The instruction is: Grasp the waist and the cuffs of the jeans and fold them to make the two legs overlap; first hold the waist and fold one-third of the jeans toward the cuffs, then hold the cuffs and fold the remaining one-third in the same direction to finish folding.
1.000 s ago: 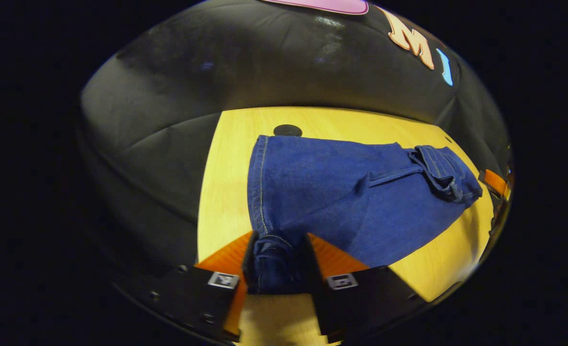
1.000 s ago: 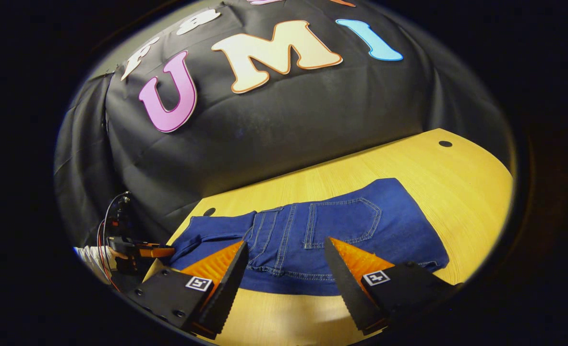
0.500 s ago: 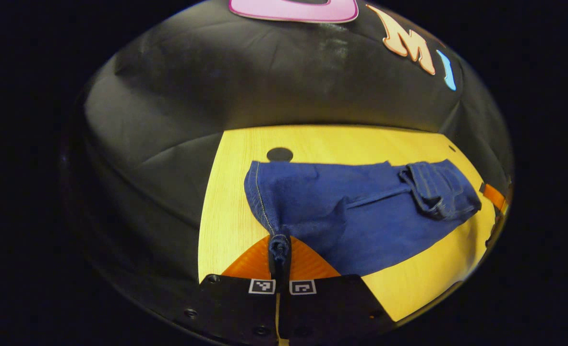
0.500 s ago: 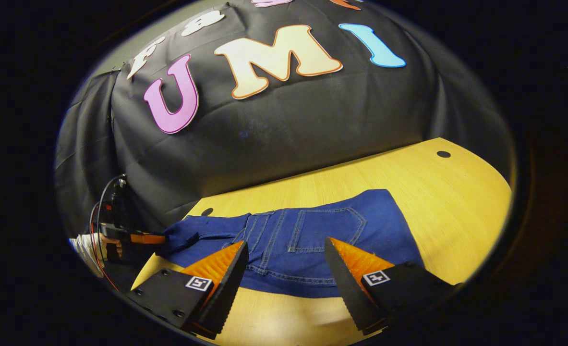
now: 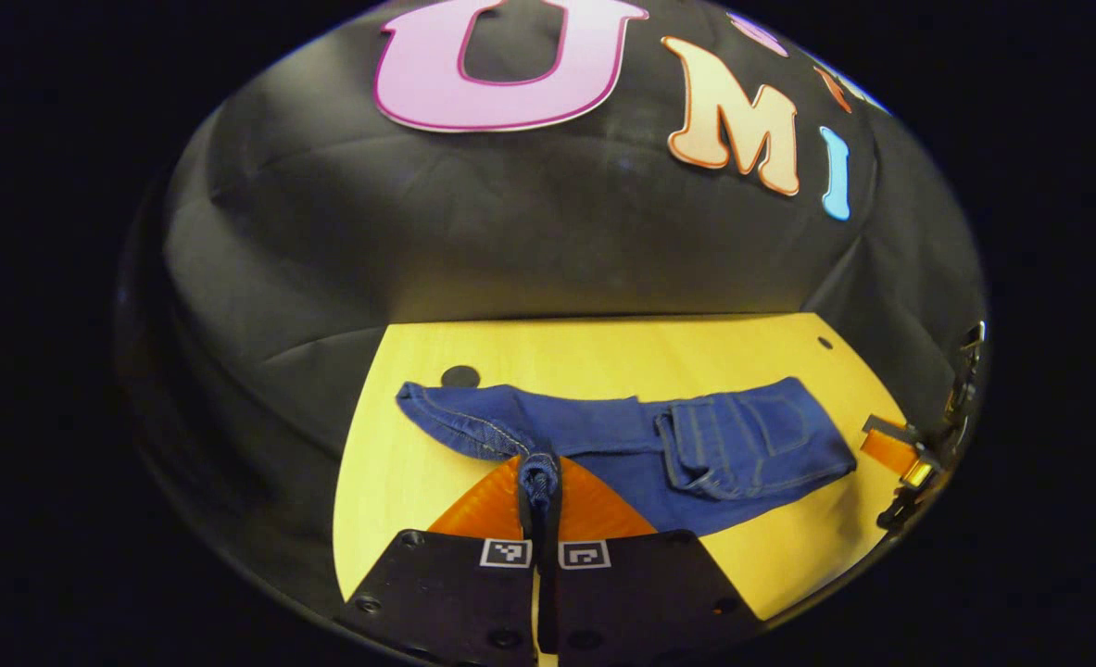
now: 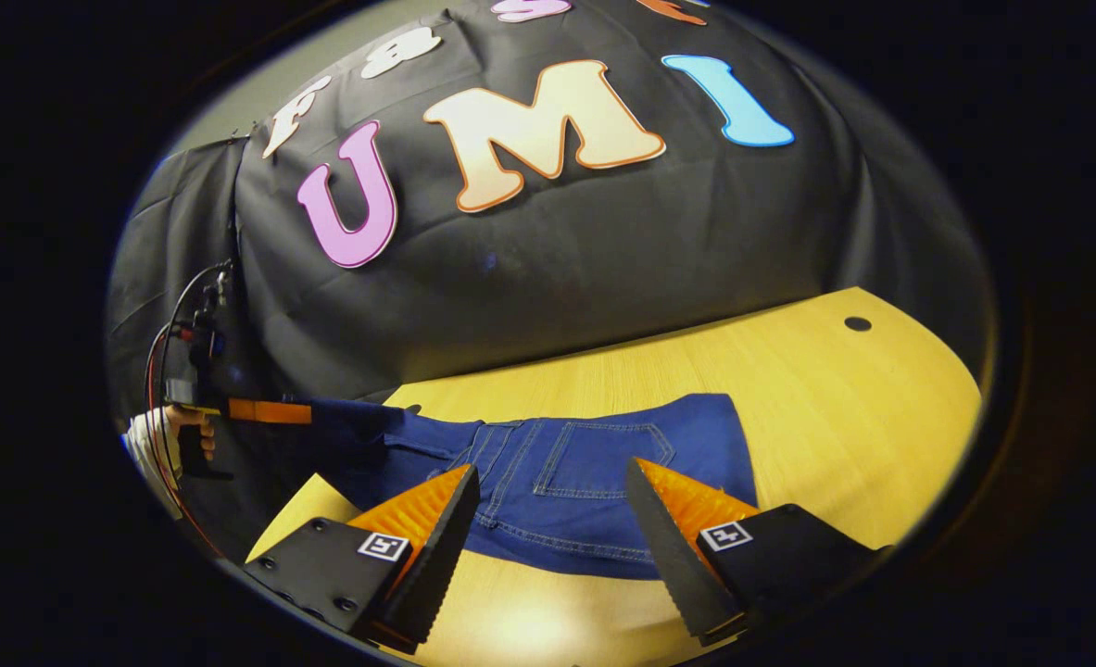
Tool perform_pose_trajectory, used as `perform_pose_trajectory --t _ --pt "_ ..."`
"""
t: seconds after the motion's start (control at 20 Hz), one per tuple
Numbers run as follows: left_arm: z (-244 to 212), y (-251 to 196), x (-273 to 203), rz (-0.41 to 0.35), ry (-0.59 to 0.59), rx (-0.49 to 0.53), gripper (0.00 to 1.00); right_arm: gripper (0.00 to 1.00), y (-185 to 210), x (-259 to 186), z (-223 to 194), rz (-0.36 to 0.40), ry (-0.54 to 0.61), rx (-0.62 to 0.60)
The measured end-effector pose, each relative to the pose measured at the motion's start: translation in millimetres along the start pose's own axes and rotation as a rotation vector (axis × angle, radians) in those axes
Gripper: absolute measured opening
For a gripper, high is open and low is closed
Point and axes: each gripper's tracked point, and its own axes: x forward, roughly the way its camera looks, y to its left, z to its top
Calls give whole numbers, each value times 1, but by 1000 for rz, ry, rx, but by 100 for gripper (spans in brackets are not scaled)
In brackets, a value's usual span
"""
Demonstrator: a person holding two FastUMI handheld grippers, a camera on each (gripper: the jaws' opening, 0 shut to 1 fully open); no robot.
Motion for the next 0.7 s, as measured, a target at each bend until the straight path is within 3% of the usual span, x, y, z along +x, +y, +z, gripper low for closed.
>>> perform_pose_trajectory --t 0.7 --pt "33 -165 26 -128 -32 73 0 98 -63 -50 28 8 -31 -27"
